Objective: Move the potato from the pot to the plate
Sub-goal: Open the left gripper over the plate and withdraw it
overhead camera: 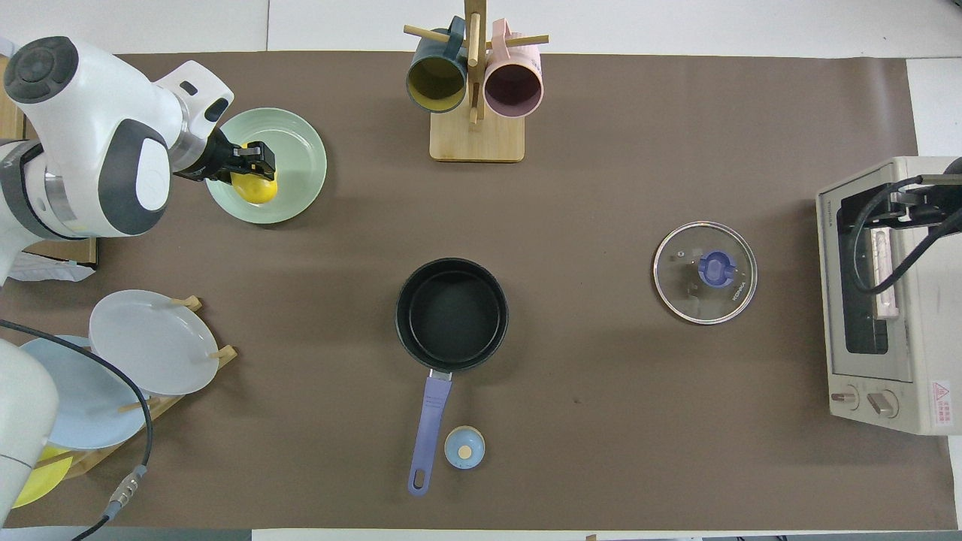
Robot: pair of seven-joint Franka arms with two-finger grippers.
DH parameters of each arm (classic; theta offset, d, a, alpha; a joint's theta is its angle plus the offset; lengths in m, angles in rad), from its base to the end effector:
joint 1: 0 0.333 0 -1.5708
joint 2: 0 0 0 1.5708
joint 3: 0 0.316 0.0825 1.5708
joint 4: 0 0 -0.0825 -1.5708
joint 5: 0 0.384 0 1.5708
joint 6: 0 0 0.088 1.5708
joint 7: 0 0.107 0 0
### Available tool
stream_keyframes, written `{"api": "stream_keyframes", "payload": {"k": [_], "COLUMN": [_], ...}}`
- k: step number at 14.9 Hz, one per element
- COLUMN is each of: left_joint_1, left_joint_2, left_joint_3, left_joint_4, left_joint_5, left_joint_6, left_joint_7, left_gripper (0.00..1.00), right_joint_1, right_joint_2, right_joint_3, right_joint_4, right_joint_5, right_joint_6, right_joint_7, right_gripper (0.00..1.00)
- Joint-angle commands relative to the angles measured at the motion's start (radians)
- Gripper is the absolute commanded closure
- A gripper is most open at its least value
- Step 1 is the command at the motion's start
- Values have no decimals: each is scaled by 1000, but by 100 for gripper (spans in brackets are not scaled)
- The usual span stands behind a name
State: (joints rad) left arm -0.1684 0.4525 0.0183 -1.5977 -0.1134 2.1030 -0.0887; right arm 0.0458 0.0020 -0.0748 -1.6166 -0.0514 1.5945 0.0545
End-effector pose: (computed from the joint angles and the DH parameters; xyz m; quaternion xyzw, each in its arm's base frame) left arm 0.6760 -0.1093 0.3753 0.9986 -0.0042 0.0208 0.0484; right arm 0.5556 -0.0215 0.6039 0.9988 -0.0408 -0.0117 0.0259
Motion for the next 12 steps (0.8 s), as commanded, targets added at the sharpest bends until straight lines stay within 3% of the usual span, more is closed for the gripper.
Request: {"api": "stream_keyframes", "payload": {"k": [1, 7, 11, 12], "left_joint_1": [10, 6, 10, 12], "left_joint_2": [28, 26, 25, 25], "left_joint_3": [-6, -4, -4, -3], "left_joint_4": [25, -59, -59, -53], "left_joint_5": [27, 27, 29, 29], "left_joint_6": [22, 123, 114, 109], "left_joint_7": [17, 30, 72, 87], "left_gripper": [100, 100, 97, 1], "right_joint_1": [-11, -11, -9, -9], "right_joint_2": [-17, -17, -19, -20], "right_joint_3": [4, 4, 4, 4], "right_joint_4": [-25, -25, -26, -26], "right_joint_5": [22, 21, 22, 22], "right_joint_6": [18, 18, 16, 16], "right_joint_7": [1, -19, -18, -18], "right_gripper": [0, 0, 0, 0]}}
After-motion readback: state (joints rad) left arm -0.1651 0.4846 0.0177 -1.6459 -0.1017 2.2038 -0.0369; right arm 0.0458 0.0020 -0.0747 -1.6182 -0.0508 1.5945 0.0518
